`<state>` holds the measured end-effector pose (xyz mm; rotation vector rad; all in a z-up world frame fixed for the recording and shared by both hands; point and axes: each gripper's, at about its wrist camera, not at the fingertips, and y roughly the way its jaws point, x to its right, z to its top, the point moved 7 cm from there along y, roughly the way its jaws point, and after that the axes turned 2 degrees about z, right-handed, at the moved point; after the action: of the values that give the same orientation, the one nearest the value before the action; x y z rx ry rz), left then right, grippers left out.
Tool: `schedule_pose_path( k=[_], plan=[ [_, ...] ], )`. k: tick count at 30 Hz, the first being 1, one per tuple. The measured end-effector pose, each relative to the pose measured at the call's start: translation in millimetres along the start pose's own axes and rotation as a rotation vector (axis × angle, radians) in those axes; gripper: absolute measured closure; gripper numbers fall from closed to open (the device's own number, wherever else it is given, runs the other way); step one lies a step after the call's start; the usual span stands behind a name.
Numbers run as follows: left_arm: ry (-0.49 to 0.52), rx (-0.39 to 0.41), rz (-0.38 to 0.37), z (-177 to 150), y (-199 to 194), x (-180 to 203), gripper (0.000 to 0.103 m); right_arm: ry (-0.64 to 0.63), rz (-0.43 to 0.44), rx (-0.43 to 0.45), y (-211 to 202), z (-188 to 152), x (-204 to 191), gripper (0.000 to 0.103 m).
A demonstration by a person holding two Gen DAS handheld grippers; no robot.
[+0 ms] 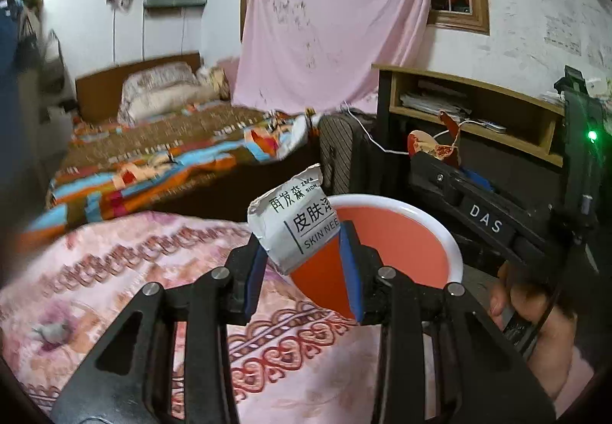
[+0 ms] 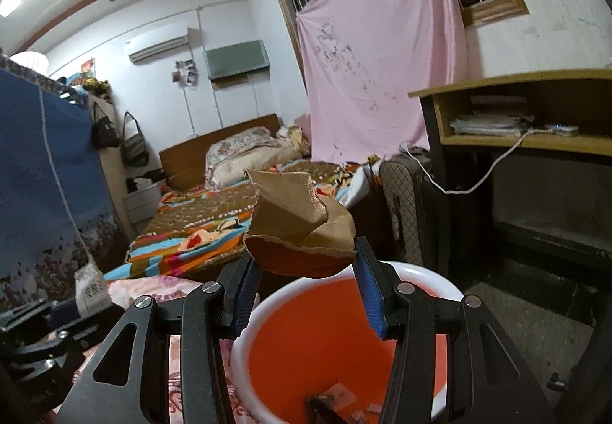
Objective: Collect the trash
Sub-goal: 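Hold both items above the orange basin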
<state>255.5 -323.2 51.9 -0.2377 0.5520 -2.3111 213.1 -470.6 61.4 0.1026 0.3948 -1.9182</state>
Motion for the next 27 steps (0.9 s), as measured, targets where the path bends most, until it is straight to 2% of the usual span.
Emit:
schedule_pose_path(
  k=[13,27],
  plan=[
    [-0.065,-0.148,-0.056,-7,35,14,0.081,0.059,-0.038,-0.077,9,-10,14,0.057],
    [-0.100,-0.189,-0.077,-7,45,19,0.080,0.095,-0.051,-0.128,14,-16,21,0.057]
  ],
)
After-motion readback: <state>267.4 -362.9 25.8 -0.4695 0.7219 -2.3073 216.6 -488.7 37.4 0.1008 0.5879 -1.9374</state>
